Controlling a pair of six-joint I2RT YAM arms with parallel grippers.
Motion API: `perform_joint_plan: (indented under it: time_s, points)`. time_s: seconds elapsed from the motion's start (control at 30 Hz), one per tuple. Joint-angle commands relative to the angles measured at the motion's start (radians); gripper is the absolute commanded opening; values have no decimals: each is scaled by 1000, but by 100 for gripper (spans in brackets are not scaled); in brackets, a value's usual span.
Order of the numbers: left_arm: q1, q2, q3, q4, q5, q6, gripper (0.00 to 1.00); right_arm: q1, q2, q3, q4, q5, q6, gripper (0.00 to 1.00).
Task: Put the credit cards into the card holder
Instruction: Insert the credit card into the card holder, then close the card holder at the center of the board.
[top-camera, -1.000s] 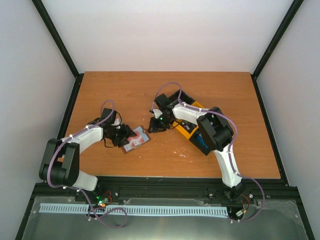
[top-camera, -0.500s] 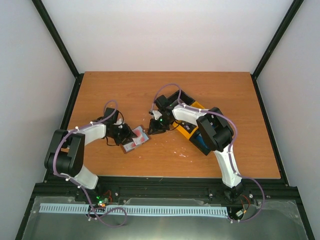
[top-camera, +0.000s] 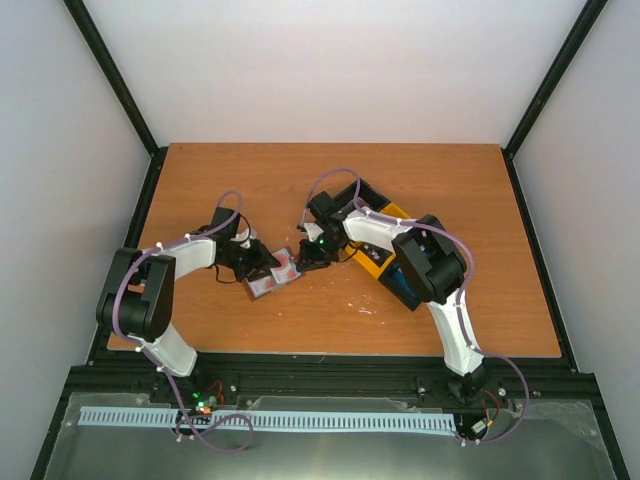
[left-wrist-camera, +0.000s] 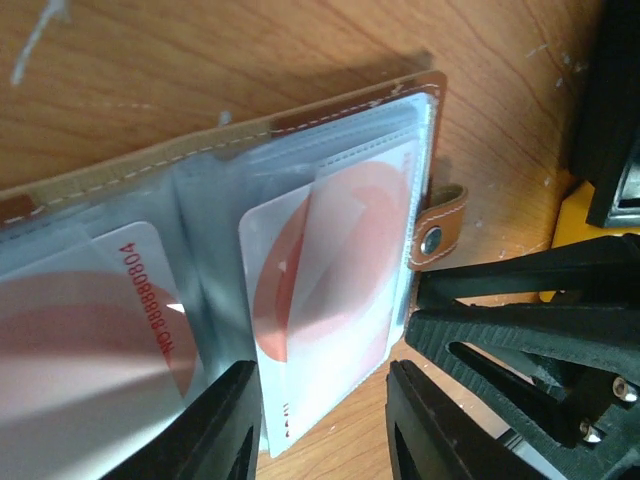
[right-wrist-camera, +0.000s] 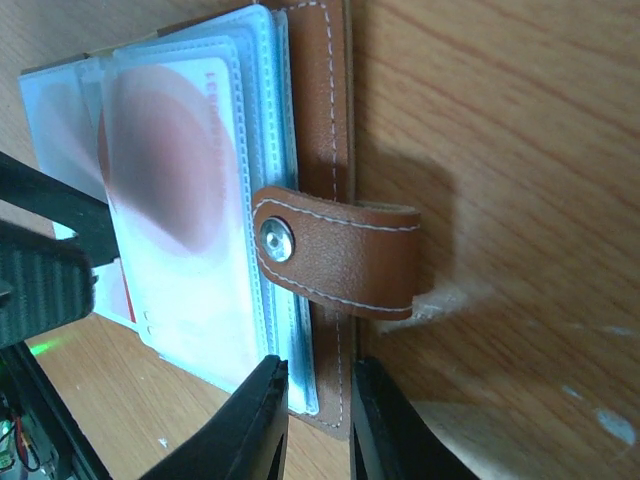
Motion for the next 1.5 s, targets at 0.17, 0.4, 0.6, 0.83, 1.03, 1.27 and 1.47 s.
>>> perform_joint_plan:
  time_s: [0.17,0.4,0.6,0.83,1.03,1.27,1.47]
  points:
    - [-3,-112,41,-97,-68,63,56,15,-84,3,-69,192,-2,23]
    - [0,-315,25,-147,-286,30,84,44,-176,4,-101,324,-11,35]
    - [12,-497,-79,-168,-441,19,100,73,-183,3,-92,346,1,47]
    - [42,-603,-240,-152,-421,-69,100,124,-145,25,-90,383,-4,52]
    - [83,-615,-388,-31,-276,-131,100,152,-69,84,-132,420,-21,55]
    - [91,-577,-447,139,-180,-145,100,161,13,155,-177,454,-45,54]
    - [91,-548,-489,236,-225,-154,99,161,50,184,-199,504,-74,51]
